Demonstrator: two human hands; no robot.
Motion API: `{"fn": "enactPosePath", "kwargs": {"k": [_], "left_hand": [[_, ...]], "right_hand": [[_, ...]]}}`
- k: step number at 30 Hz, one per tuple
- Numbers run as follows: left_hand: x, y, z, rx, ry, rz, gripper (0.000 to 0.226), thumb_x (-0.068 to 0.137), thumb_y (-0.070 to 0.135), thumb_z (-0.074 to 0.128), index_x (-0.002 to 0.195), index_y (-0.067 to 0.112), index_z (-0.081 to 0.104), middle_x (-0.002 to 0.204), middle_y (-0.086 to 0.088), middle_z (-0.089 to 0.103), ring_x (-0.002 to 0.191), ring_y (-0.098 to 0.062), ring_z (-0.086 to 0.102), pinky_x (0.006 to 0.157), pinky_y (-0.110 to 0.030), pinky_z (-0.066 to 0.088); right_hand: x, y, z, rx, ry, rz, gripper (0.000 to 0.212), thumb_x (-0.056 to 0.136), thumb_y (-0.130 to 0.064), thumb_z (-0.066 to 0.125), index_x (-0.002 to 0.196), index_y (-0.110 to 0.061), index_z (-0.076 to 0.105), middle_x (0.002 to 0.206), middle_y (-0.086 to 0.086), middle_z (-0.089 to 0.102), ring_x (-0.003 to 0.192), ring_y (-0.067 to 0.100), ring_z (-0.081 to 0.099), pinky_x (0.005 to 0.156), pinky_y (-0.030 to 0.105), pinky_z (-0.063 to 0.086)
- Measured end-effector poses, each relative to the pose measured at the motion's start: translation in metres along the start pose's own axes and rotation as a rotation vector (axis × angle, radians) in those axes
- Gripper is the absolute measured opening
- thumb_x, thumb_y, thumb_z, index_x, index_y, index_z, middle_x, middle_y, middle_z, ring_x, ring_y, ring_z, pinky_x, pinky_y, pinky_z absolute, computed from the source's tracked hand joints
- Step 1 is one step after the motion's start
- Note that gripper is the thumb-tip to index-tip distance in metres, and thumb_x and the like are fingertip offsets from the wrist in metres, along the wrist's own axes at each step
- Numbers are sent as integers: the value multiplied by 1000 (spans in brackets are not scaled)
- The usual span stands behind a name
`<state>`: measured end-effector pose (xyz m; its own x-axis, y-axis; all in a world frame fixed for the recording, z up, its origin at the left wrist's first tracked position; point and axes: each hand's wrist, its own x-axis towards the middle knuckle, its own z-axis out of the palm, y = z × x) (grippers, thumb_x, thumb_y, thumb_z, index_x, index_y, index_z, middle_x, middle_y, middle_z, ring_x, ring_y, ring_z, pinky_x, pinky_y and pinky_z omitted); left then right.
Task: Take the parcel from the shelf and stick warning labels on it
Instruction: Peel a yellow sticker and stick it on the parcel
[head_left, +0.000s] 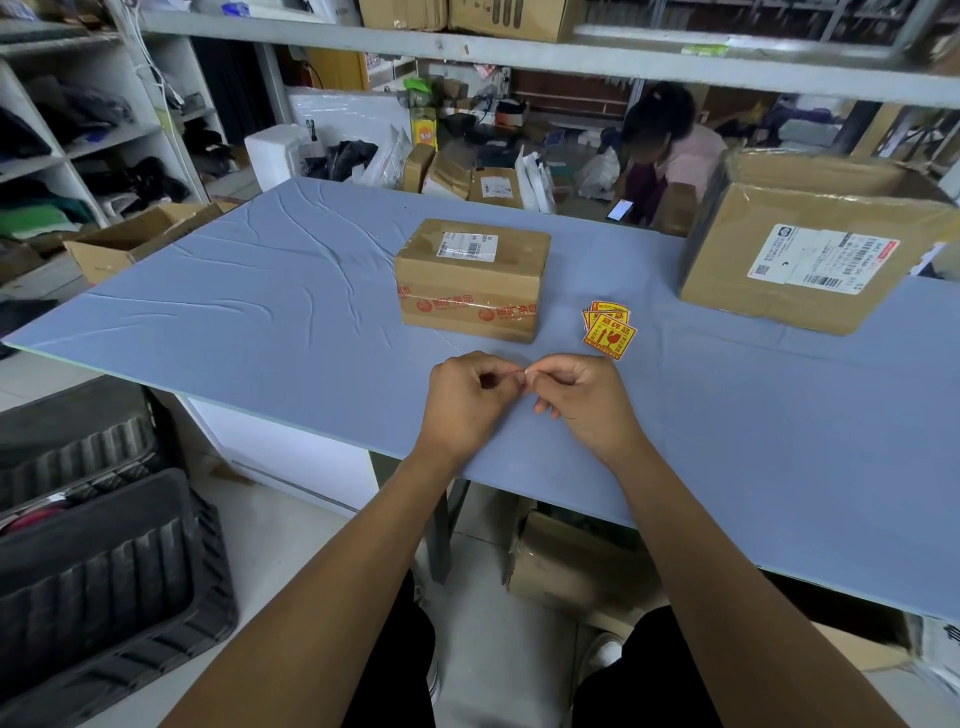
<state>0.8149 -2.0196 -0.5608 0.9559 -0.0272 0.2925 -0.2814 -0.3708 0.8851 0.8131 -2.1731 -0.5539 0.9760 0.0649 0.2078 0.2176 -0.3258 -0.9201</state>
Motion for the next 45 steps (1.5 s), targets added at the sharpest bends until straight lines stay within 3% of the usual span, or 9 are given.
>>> {"fn": "enactPosePath", "kwargs": {"k": [5, 8, 11, 17, 21, 31, 41, 43, 45], "left_hand": [[1, 2, -1, -31, 25, -41, 12, 87, 13, 68, 82, 14, 78, 76, 10, 72, 66, 3, 61, 68, -11, 47], [4, 1, -1, -43, 91, -110, 14, 87, 11, 64, 82, 14, 77, 76, 7, 71, 68, -2, 61, 69, -15, 48], [7, 0, -2, -78, 149, -179, 15, 88, 11, 63, 78, 15, 74, 76, 6, 70, 71, -6, 61, 74, -19, 49], [9, 1, -4, -139, 208, -228, 14, 89, 11, 62, 78, 12, 71, 76, 5, 68, 72, -6, 59, 76, -21, 48], [8, 3, -5, -132, 231, -244, 14, 89, 12, 61, 80, 12, 71, 76, 7, 67, 73, -6, 59, 74, -19, 47], [6, 6, -5, -140, 215, -208, 17, 86, 7, 60, 73, 16, 67, 71, 9, 66, 69, -4, 59, 68, -14, 46], [5, 4, -6, -191, 159, -158, 9, 83, 11, 67, 73, 13, 67, 71, 3, 66, 70, -11, 60, 72, -22, 50], [7, 1, -5, -185, 187, -152, 3, 82, 11, 69, 82, 9, 67, 80, -3, 69, 76, -13, 62, 73, -18, 49], [10, -3, -5, -155, 258, -147, 13, 84, 13, 69, 96, 10, 64, 96, -7, 68, 85, -14, 62, 72, -10, 47]], "right_hand": [[1, 0, 1, -18, 29, 27, 22, 89, -5, 60, 80, -20, 73, 74, 2, 74, 52, 7, 60, 53, 19, 47], [4, -1, 1, -57, 86, 55, 21, 85, -5, 61, 74, -19, 72, 76, 13, 74, 55, 12, 61, 58, 28, 49], [7, 1, -3, -163, 157, 79, 15, 79, -7, 64, 70, -15, 72, 69, 10, 73, 59, 19, 66, 64, 34, 53], [1, 4, -31, -295, 380, 193, 14, 80, -13, 62, 76, -11, 75, 62, 7, 69, 70, 25, 70, 69, 28, 51], [0, 2, -24, -324, 424, 168, 16, 84, -17, 61, 83, -10, 76, 71, 9, 73, 74, 26, 70, 73, 30, 51], [-1, -12, 31, -371, 233, -194, 13, 81, -20, 71, 74, -13, 63, 67, -6, 58, 60, 13, 54, 59, 29, 47], [7, -8, 37, -399, 236, -212, 5, 81, -10, 67, 77, -9, 65, 71, -3, 59, 64, 17, 56, 60, 31, 46], [8, -6, 33, -387, 250, -198, 6, 82, -10, 67, 77, -8, 64, 70, -1, 59, 63, 17, 55, 59, 31, 45], [9, -4, 29, -367, 237, -170, 6, 84, -9, 65, 79, -7, 64, 71, 1, 59, 63, 16, 55, 59, 31, 45]]}}
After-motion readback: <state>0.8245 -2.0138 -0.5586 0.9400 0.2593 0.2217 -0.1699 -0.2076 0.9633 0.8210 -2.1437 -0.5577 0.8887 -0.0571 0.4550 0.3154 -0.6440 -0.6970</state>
